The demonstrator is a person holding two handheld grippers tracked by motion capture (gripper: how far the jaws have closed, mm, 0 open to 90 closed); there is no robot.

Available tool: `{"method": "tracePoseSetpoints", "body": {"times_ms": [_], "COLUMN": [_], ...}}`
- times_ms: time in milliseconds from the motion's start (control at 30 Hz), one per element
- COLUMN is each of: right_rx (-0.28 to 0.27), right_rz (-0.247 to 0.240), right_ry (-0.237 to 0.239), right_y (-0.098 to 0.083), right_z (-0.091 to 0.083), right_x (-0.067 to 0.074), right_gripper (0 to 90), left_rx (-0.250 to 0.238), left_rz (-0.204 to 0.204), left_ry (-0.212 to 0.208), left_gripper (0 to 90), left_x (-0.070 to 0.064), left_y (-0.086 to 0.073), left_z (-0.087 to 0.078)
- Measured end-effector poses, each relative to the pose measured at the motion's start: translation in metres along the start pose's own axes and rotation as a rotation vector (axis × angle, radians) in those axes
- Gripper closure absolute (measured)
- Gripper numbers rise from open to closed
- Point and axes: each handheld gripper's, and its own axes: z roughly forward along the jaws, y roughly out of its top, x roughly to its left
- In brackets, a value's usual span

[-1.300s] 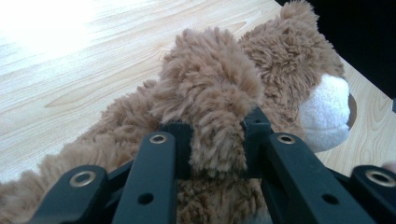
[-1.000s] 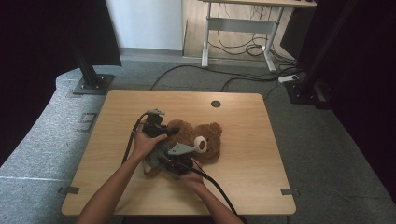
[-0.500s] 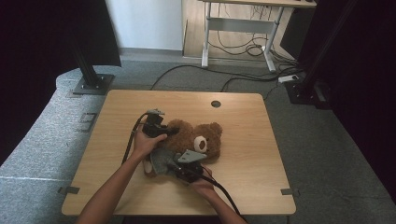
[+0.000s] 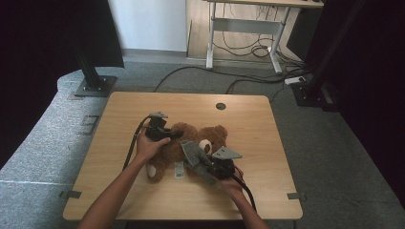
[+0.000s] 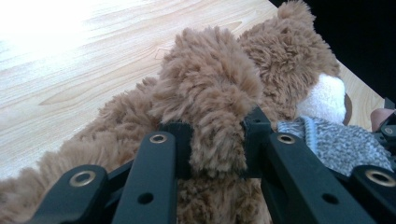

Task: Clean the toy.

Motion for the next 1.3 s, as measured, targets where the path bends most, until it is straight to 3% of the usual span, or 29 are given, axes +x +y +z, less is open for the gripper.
{"method": "tracePoseSetpoints", "body": {"times_ms": [300, 333, 367, 400, 467, 500, 533, 667, 700, 900, 933, 1033, 1300], "right_rx": [0.001, 0.002, 0.002, -0.003, -0.005, -0.022, -0.035, -0.087, -0.122, -0.187, -0.199, -0.205, -0.139], "right_rz": [0.014, 0.026, 0.026, 0.052, 0.072, 0.113, 0.120, 0.120, 0.104, 0.080, 0.076, 0.068, 0.045], "right_ry": [-0.063, -0.096, -0.096, -0.142, -0.163, -0.181, -0.187, -0.180, -0.165, -0.125, -0.106, -0.075, -0.023], "right_y": [-0.018, -0.023, -0.023, -0.027, -0.028, -0.030, -0.030, -0.023, -0.014, 0.018, 0.030, 0.041, 0.041], "right_z": [-0.026, -0.034, -0.034, -0.042, -0.046, -0.054, -0.057, -0.065, -0.067, -0.059, -0.052, -0.039, -0.001], "right_x": [-0.016, -0.024, -0.024, -0.034, -0.040, -0.051, -0.053, -0.052, -0.047, -0.035, -0.031, -0.023, -0.003], "right_gripper": [78.0, 78.0, 78.0, 78.0, 78.0, 78.0, 78.0, 78.1, 78.1, 78.1, 78.0, 78.0, 78.1], "left_rx": [-0.017, -0.017, -0.017, -0.016, -0.018, -0.019, -0.021, -0.020, -0.020, -0.015, -0.015, -0.016, -0.012], "left_rz": [0.001, 0.006, 0.006, 0.007, 0.007, 0.007, 0.006, 0.009, 0.008, 0.011, 0.011, 0.009, 0.012], "left_ry": [-0.008, -0.009, -0.009, -0.010, -0.011, -0.011, -0.012, -0.011, -0.009, 0.002, 0.003, 0.006, 0.012], "left_gripper": [71.6, 71.6, 71.6, 71.6, 71.6, 71.6, 71.5, 71.4, 71.4, 71.3, 71.4, 71.4, 71.4], "left_x": [0.000, 0.000, 0.000, 0.000, 0.000, 0.000, -0.001, -0.002, -0.002, -0.005, -0.005, -0.005, -0.006], "left_y": [-0.005, -0.005, -0.005, -0.005, -0.006, -0.006, -0.006, -0.007, -0.007, -0.006, -0.006, -0.006, -0.006], "left_z": [-0.001, -0.001, -0.001, -0.002, -0.002, -0.002, -0.002, -0.003, -0.003, -0.004, -0.004, -0.004, -0.003]}}
